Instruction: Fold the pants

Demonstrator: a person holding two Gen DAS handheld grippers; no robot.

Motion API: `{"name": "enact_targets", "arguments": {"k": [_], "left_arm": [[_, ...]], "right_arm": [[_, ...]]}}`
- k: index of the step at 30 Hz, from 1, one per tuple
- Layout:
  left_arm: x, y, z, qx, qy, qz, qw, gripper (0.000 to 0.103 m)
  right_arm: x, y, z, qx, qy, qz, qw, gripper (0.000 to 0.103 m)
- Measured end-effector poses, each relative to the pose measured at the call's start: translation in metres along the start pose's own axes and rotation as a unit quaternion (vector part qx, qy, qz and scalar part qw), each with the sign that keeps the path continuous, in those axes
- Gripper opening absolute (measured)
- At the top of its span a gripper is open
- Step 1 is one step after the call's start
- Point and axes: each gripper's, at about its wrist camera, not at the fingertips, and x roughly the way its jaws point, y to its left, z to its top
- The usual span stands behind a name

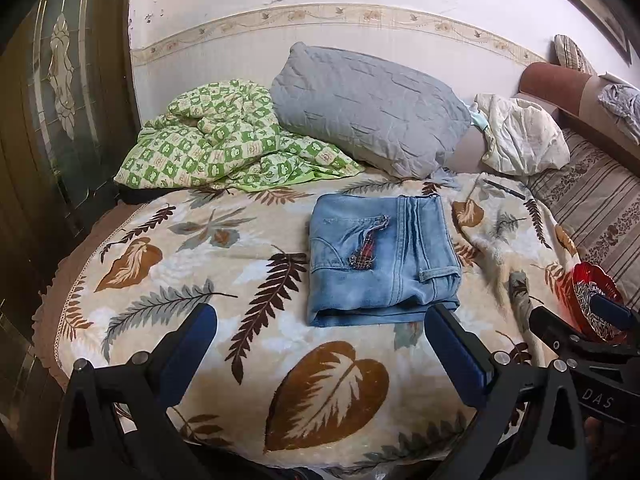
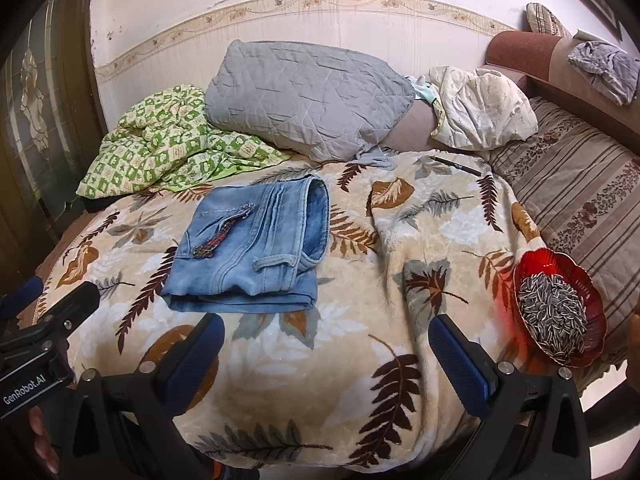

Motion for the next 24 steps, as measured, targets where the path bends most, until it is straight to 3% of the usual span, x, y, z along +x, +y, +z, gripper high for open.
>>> {"name": "enact_targets", "arguments": {"k": [24], "left_arm": [[0.0013,-0.0020,-0.0026,0.011,0.001,-0.006,0.9999,0.103]], "right_arm": [[0.0021,-0.0029,-0.0041,0.008,0.003,-0.002,1.000,0.103]]}}
